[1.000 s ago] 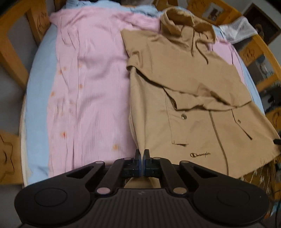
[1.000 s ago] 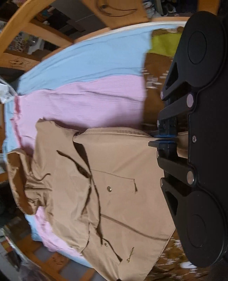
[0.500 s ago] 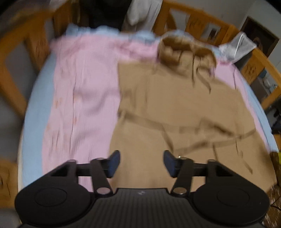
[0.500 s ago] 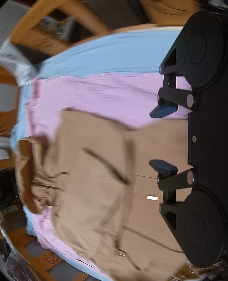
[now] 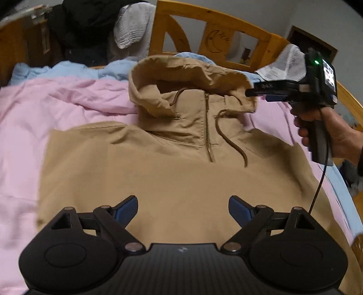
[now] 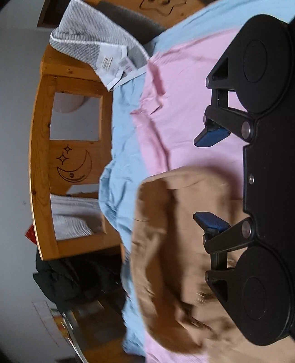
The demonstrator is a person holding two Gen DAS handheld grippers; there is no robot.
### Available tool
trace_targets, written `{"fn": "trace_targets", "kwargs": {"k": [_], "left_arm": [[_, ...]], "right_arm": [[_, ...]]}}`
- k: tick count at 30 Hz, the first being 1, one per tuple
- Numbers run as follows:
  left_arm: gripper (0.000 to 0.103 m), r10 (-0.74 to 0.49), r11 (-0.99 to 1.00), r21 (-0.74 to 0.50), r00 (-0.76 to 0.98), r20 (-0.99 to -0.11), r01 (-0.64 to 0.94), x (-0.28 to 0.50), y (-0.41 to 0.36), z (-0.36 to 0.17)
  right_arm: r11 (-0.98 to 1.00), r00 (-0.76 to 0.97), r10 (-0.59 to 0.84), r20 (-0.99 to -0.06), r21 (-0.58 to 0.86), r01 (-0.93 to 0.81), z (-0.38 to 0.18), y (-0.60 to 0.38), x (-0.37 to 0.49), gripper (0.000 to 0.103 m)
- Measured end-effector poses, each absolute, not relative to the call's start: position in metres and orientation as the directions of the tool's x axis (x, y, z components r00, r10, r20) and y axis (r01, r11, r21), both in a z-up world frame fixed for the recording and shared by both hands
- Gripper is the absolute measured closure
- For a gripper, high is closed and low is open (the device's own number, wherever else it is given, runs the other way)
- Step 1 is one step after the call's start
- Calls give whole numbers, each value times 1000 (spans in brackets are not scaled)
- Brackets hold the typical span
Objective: Fold large clothes
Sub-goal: 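Grasp the jacket hood with the right gripper and lift it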
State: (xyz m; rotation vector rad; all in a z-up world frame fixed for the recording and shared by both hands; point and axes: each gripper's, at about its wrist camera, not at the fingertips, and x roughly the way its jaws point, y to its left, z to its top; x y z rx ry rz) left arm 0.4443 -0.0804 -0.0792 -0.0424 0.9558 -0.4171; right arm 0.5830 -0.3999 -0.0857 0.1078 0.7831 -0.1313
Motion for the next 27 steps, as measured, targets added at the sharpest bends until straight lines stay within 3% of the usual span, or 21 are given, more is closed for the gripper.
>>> {"fn": "trace_targets", "kwargs": {"k": [2,3,4,5,6,9,13,17,22,27], "left_arm": [[17,-362,926,-236,507,-782,297,448,-81,-92],[20,-368,924,-254,490,-790,285,451,-81,-99],[23,-372,923,-265,473,-799,279,453,-79,-105],[25,-373,923,-272,459,-806,273,456,-78,-110],[26,-371,924,-274,454,-810,266,457,-76,-113],[26,-393,917,-296,478,-785,268,458,-65,-109],[26,-434,900,-329,529,-729,285,452,-48,-91],[26,-488,873,-381,566,-665,305,446,-32,-69],[26,-514,854,-390,674,-530,344,454,-36,-38],[27,-530,821,-468,744,-408,328,505,-72,-13]], "right_arm": [[981,705,-125,-699,18,191,-96,-393,602,47],[979,706,-150,-692,-1,206,-101,-391,611,60],[977,709,-160,-687,-11,211,-103,-390,615,83],[977,710,-167,-685,-20,211,-105,-388,617,96],[977,721,-183,-668,-44,208,-105,-386,615,101],[990,807,-135,-575,-103,93,-95,-376,581,101],[891,895,-66,-441,-430,-146,-100,-350,492,101],[737,889,-47,-456,-617,-277,-137,-340,435,101],[720,863,-76,-500,-626,-299,-164,-350,425,101],[705,876,-61,-479,-642,-301,-163,-344,426,100]]}}
